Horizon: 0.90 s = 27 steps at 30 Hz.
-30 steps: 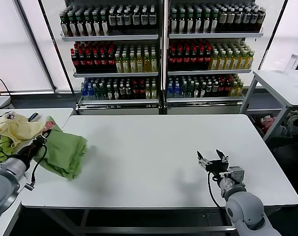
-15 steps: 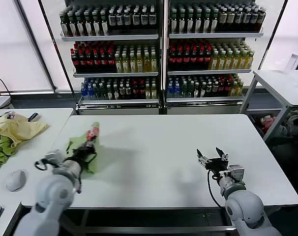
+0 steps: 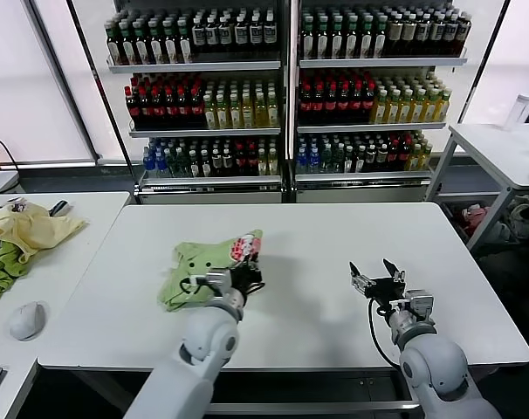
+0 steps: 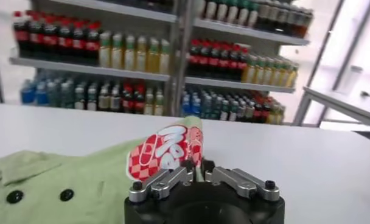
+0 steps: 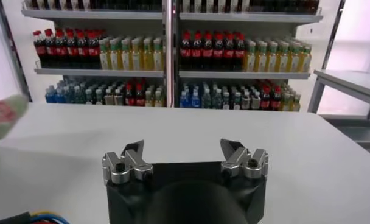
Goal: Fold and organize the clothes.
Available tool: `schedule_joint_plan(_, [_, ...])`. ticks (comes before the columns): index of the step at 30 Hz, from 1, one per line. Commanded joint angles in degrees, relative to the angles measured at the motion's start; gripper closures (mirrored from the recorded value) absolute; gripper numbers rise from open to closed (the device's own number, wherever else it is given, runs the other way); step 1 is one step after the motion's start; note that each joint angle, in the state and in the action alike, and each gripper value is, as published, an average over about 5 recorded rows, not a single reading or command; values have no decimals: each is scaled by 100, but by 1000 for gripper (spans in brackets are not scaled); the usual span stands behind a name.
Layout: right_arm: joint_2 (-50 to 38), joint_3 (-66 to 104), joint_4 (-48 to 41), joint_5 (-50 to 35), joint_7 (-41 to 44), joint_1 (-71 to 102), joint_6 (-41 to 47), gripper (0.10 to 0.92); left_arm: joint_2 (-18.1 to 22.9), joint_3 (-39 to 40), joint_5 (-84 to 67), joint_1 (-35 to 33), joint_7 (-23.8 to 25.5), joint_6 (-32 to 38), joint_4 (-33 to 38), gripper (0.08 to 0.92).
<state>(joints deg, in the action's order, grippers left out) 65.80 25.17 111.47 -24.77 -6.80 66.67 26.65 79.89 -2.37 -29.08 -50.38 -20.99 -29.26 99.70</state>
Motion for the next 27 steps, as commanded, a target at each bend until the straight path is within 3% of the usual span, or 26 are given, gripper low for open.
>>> schedule_joint_plan(1, [-13, -42, -44, -7, 16, -64, -2, 203, 648, 762, 568, 389, 295, 541, -408, 753])
schedule_joint_plan(7, [27, -251, -83, -114, -19, -180, -18, 203, 232, 506, 155, -151, 449, 745, 438, 580])
schedule_joint_plan(19, [820, -2026, -910, -90, -487, -1240, -54, 203, -821, -1515, 522, -1574, 256, 1327, 1437, 237])
schedule_joint_plan(22, [1062, -2355, -1263, -194, -587, -1553, -13, 203, -855, -1837, 549, -1879, 227, 1413, 1560, 188])
schedule_joint_plan(27, [1436, -2725, -1920, -311, -705, -1959, 92, 203, -825, -2082, 650, -2226, 203, 1525, 1700, 177])
